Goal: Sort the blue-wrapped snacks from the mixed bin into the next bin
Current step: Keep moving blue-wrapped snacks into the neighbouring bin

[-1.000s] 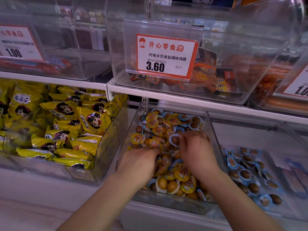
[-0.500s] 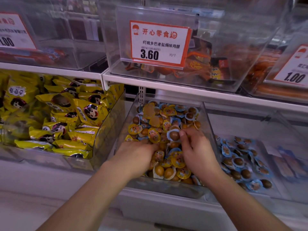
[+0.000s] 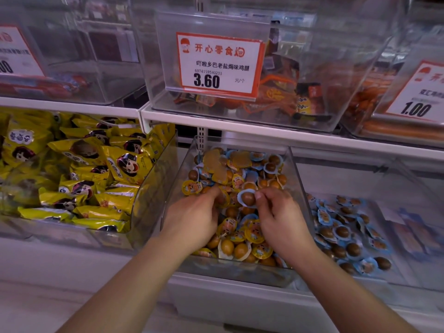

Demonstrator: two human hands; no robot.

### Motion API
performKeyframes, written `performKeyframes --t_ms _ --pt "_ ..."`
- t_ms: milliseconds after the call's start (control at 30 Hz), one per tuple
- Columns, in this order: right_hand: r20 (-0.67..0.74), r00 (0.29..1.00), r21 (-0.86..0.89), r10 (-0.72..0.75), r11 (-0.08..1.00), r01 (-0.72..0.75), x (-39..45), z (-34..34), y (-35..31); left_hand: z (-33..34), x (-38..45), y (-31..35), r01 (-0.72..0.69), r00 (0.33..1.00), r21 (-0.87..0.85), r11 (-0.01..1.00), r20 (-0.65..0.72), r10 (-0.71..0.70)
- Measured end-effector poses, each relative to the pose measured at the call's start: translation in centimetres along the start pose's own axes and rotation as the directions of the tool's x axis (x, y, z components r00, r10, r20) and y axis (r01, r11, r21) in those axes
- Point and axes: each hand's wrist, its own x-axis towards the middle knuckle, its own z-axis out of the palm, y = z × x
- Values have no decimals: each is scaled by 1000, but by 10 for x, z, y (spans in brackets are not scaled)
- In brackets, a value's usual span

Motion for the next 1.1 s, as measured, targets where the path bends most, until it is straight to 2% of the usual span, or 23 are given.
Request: performKeyframes --t_ms 67,100,167,200,267,300,333,367,400,433,467,533,567,633,700,767,833,900,967,1033,1100 --pt "-40 999 11 -10 1000 11 1 -1 -1 -6 4 2 21 1000 -202 979 25 -16" --pt "-75 997 12 -23 1000 24 1 -2 -2 -9 6 4 31 999 -367 930 25 -24" --pt "-152 988 39 -14 999 21 2 -4 -6 -18 9 12 39 998 -694 719 -14 -68" --pt "-172 985 88 24 996 -9 2 -5 -8 -21 8 17 43 995 -802 595 -21 -100" --pt "-170 970 249 172 960 -127 3 -7 -16 -25 6 26 67 991 -913 403 13 -136" --pt "-129 955 385 268 901 -201 2 -7 -21 -26 5 30 77 990 -929 361 28 -139" --pt "-39 928 572 372 769 -284 1 -6 -26 -25 5 33 82 989 -931 356 33 -142" --pt "107 891 750 440 553 -364 0 -4 -34 -25 5 36 86 989 -924 373 33 -147" --pt "255 848 847 464 317 -428 -1 -2 -40 -25 4 38 87 988 -910 405 27 -151" --pt "348 813 870 466 162 -465 -2 1 -45 -24 3 40 86 989 -893 442 23 -146" --pt "391 798 865 459 113 -489 -2 4 -47 -23 2 41 79 992 -861 502 17 -128" --pt "395 787 851 473 133 -507 -1 8 -49 -19 -2 42 48 996 -740 671 -15 -87" --pt "384 783 852 489 138 -504 -1 8 -50 -17 -4 42 30 995 -694 719 -51 -91" --pt "367 765 856 529 130 -500 1 5 -51 -14 -6 42 13 967 -707 708 -172 -190" --pt "375 728 850 574 100 -518 1 2 -51 -14 -4 44 14 897 -753 658 -281 -341" --pt "493 687 821 534 -23 -571 -3 2 -54 -13 -2 47 -5 854 -771 636 -334 -399" --pt "636 671 758 381 -147 -635 -7 -1 -62 -14 -1 55 -61 877 -700 712 -378 -297" --pt "657 703 751 273 -154 -642 -12 -5 -64 -14 -3 68 -161 910 -539 827 -405 -86" --pt "600 753 793 271 -77 -604 -13 -15 -61 -9 -6 82 -186 946 -449 874 -324 34" --pt "509 798 841 324 10 -540 -13 -28 -54 -4 -8 91 -126 983 -541 832 -181 31" --pt "425 829 867 362 99 -488 -11 -39 -44 5 -12 95 -115 993 -634 764 -89 75"
